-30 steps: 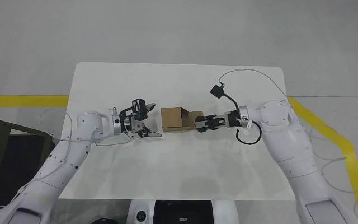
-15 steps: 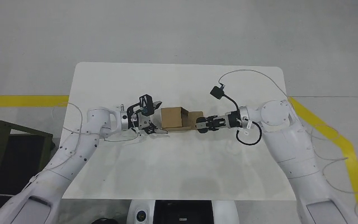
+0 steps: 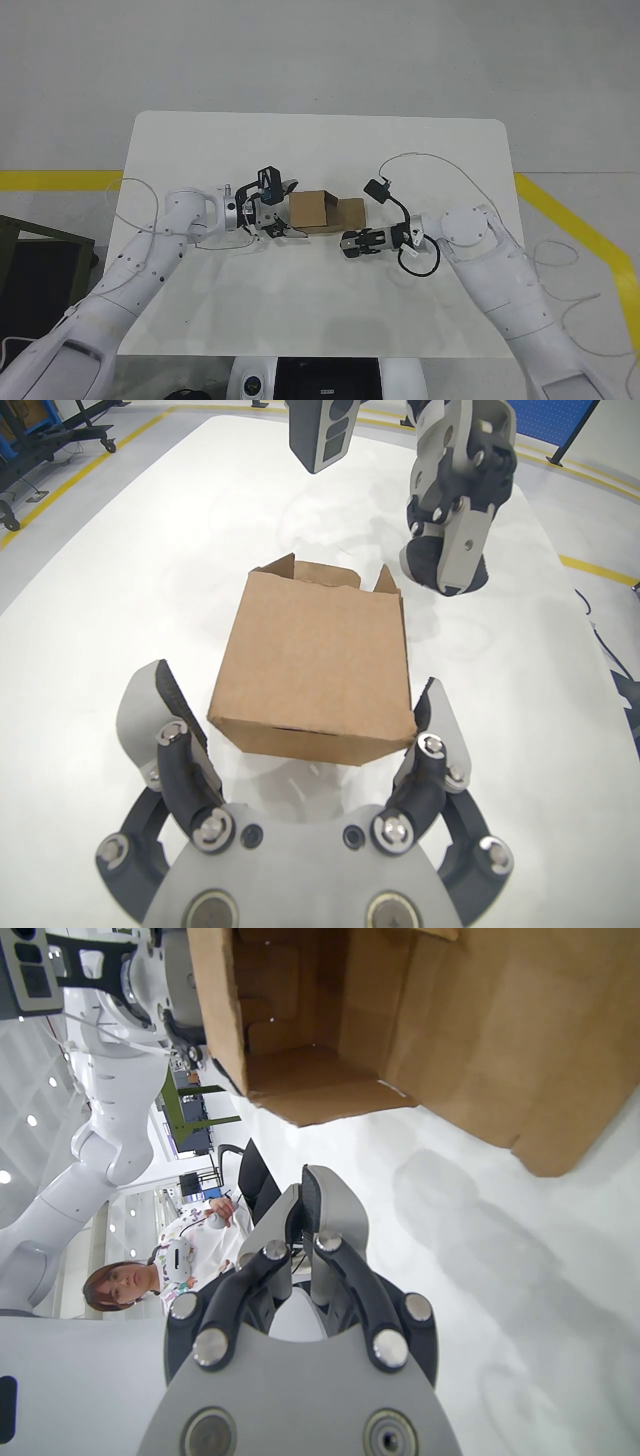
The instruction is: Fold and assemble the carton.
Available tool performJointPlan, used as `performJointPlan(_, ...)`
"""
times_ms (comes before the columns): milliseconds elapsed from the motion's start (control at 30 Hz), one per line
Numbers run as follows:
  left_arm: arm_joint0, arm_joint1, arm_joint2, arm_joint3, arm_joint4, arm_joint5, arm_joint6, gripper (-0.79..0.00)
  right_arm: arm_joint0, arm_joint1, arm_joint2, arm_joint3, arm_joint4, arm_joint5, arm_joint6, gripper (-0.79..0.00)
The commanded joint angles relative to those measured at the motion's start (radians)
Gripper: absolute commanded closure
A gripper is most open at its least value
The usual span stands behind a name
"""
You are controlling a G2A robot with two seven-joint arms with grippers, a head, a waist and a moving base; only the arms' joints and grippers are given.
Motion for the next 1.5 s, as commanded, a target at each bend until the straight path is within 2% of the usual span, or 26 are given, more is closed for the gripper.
performJointPlan(0,0.000,-0.002,0.000,0.000,-0.001,-0.002,-0.002,-0.785,0.005,0.000,-0.006,0.005,-0.016,-0.002,-0.018,0.000)
performJointPlan(300,0.006,-0.008,-0.005,-0.003,-0.002,-0.014,-0.007,-0.785,0.044,-0.008,-0.029,0.040,-0.036,-0.039,-0.107,0.000)
performJointPlan(1133,0.028,-0.017,-0.019,-0.035,0.019,-0.036,-0.035,-0.785,0.173,-0.074,-0.187,0.225,0.044,-0.156,-0.166,0.000)
performJointPlan(1300,0.032,-0.018,-0.025,-0.035,0.013,-0.041,-0.041,-0.785,0.172,-0.075,-0.183,0.235,0.055,-0.171,-0.172,0.000)
performJointPlan(1467,0.037,-0.020,-0.031,-0.033,0.003,-0.041,-0.051,-0.785,0.158,-0.054,-0.124,0.220,0.047,-0.151,-0.155,0.000)
